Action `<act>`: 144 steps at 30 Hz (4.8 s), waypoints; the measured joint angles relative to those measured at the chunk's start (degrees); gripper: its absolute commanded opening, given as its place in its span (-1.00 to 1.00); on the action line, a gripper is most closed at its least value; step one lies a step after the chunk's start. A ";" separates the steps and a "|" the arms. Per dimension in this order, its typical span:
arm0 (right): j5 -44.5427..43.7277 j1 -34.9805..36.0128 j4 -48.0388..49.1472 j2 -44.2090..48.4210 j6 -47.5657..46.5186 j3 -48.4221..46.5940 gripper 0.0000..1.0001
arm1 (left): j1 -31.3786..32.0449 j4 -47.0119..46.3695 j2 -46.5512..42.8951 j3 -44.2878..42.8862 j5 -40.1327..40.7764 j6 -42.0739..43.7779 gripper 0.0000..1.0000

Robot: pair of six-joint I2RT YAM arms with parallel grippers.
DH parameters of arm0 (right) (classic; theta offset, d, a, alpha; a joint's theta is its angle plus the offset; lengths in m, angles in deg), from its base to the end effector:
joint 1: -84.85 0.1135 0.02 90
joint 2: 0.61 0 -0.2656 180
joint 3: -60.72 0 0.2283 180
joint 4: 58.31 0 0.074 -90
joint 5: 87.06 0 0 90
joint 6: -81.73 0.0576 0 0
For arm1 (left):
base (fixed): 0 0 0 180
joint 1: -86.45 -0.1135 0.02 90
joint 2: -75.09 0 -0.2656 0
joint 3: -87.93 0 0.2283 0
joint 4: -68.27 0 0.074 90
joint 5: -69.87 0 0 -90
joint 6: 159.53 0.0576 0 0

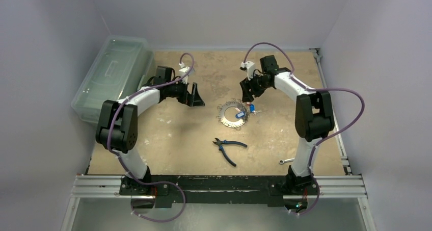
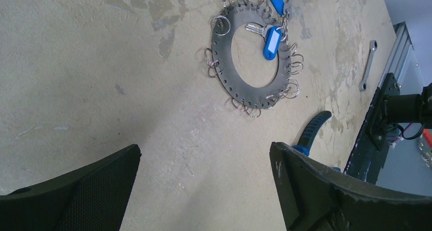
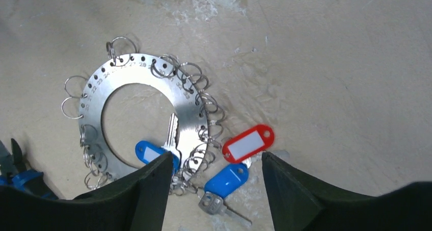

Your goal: Remove the keys from the keyring

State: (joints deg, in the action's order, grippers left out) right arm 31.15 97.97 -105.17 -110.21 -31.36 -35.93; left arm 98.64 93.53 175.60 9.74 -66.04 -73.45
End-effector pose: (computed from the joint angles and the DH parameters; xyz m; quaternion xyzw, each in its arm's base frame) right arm 0.3779 0.1160 0.2047 -0.3513 0.8703 0.2125 0.2721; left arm 0.3398 -0.1157 0.2037 0.2026 0.8460 -0.4067 0.2789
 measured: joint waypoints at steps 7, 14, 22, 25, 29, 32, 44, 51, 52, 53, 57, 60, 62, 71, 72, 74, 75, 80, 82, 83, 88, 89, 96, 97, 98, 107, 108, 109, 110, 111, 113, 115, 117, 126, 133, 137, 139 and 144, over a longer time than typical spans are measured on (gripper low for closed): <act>-1.81 2.91 -1.40 -2.71 -5.79 -3.50 0.24 | 0.00 -0.17 0.11 0.07 -0.39 -0.02 0.98; -1.27 4.63 -4.44 -5.99 -14.51 -11.65 0.23 | 0.00 -0.13 1.18 0.07 -0.61 -0.02 0.97; 1.09 5.42 -11.23 -12.22 -28.52 -18.88 0.29 | 0.00 -0.11 1.18 0.07 -1.25 -0.02 0.98; 1.07 6.16 -13.11 -14.36 -32.85 -19.26 0.30 | 0.00 -0.09 1.18 0.07 -1.40 -0.02 0.98; 1.18 7.04 -15.61 -17.35 -36.57 -20.79 0.29 | 0.00 -0.07 1.18 0.07 -1.44 0.00 0.98; 1.25 7.21 -16.39 -18.38 -38.16 -20.98 0.21 | 0.00 0.00 1.18 0.07 -1.44 0.00 0.98; 1.22 7.17 -19.74 -16.39 -43.04 -17.35 -0.01 | 0.00 0.42 1.60 0.07 -1.44 0.00 0.98; 0.24 7.17 -18.10 -13.29 -42.40 -12.52 -0.43 | 0.00 0.44 2.51 0.07 -1.62 0.00 0.98; 0.02 7.17 -16.98 -12.57 -41.77 -11.41 -0.52 | 0.00 0.44 2.71 0.07 -1.66 0.00 0.98; -0.17 7.17 -16.06 -11.80 -41.29 -10.27 -0.60 | 0.00 0.44 2.86 0.07 -1.68 -0.02 0.98; -0.11 7.17 -12.20 -9.07 -39.04 -6.45 -1.00 | 0.00 0.33 3.58 0.07 -2.12 -0.22 0.98; -0.17 7.17 -10.08 -7.06 -37.03 -4.50 -1.00 | 0.00 0.35 4.33 0.07 -2.29 -0.61 0.98; -0.13 7.17 -8.50 -6.01 -35.01 -3.41 -1.00 | 0.00 0.35 4.50 0.07 -2.32 -1.01 0.98; 3.13 7.10 5.11 6.71 -21.03 5.79 -1.00 | 0.07 -3.87 4.50 0.87 -4.48 -4.13 0.98; 3.67 7.13 6.67 8.09 -19.76 6.56 -1.00 | 0.11 -5.11 4.50 1.36 -4.85 -4.92 0.98; 4.76 7.13 10.14 10.88 -17.07 8.35 -1.00 | 0.20 -7.30 4.52 2.10 -5.73 -6.62 0.98; 5.05 7.13 11.80 12.04 -15.85 9.22 -1.00 | 0.24 -8.98 4.52 2.58 -6.40 -7.67 0.98; 7.39 7.13 17.16 15.58 -11.39 12.85 -1.00 | 0.72 -18.23 4.59 5.07 -8.33 -12.15 0.98; 7.82 7.13 18.27 16.11 -10.51 13.64 -1.00 | 1.05 -22.32 4.74 6.10 -8.35 -13.73 0.98; 8.28 7.13 18.93 16.28 -10.23 14.12 -1.00 | 1.27 -25.29 4.94 6.93 -8.33 -14.91 0.98; 10.36 7.13 19.82 17.38 -10.05 16.20 -1.00 | 1.99 -40.68 7.91 10.78 -8.15 -21.07 0.98; 10.73 7.13 19.67 17.86 -10.36 16.61 -1.00 | 2.08 -43.95 8.70 11.41 -8.15 -22.14 0.98; 13.44 7.23 18.78 22.10 -13.77 18.27 -1.00 | 2.16 -62.01 13.22 12.20 -10.71 -27.26 0.98; 13.62 7.26 18.80 22.77 -14.14 18.34 -1.00 | 2.23 -64.48 14.01 12.20 -11.13 -28.59 0.97; 13.81 7.37 18.80 23.26 -14.45 18.43 -1.00 | 2.45 -67.87 15.04 12.20 -11.50 -30.12 0.96; 14.88 7.87 18.84 24.61 -15.56 19.02 -1.00 | 6.01 -87.49 19.82 13.07 -13.33 -42.58 0.37; 14.88 7.87 18.80 24.61 -15.54 19.15 -1.00 | 6.29 -89.05 19.82 13.07 -13.57 -43.60 0.23; 14.88 7.87 18.84 24.61 -15.52 19.26 -1.00 | 6.47 -90.40 19.82 13.07 -13.99 -44.63 0.06; 14.86 7.87 18.84 24.65 -15.52 19.32 -1.00 | 6.56 -91.19 19.82 13.07 -14.14 -45.53 -0.15; 14.88 7.87 18.86 24.72 -15.52 19.37 -1.00 | 6.60 -92.00 19.82 13.07 -14.43 -47.30 -0.38; 14.97 7.87 18.97 24.98 -15.47 19.41 -1.00 | 6.60 -93.04 19.82 13.07 -15.23 -50.58 -0.95; 14.71 7.87 19.32 25.57 -15.26 19.54 -1.00 | 6.49 -93.77 19.82 13.07 -16.35 -53.53 -1.00; 13.94 7.67 19.43 25.68 -15.08 19.89 -0.88 | 6.60 -95.10 19.23 13.07 -18.36 -55.89 -1.00; 17.97 1.90 18.27 28.33 -12.04 20.02 0.58 | 4.90 -68.39 6.71 12.79 -18.27 -37.05 -1.00; 22.03 -1.55 14.64 32.48 -10.99 19.65 0.75 | 14.36 -7.37 -3.43 -6.82 0.44 13.00 -1.00; 25.00 -1.25 12.70 35.17 -10.58 19.69 0.81 | 18.14 16.96 -3.74 -17.25 8.63 31.26 -1.00; 26.86 -1.25 13.31 36.50 -9.18 20.35 0.81 | 19.21 27.26 -3.74 -22.51 11.47 37.77 -1.00; 32.11 -1.16 20.96 38.38 0.07 25.70 0.78 | 21.59 41.11 -3.74 -32.22 14.62 45.92 -1.00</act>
State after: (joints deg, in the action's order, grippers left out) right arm 63.26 96.81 -84.21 -71.83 -31.29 -10.22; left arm 120.23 134.64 171.86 -22.48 -51.42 -27.53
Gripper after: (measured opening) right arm 0.903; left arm 0.058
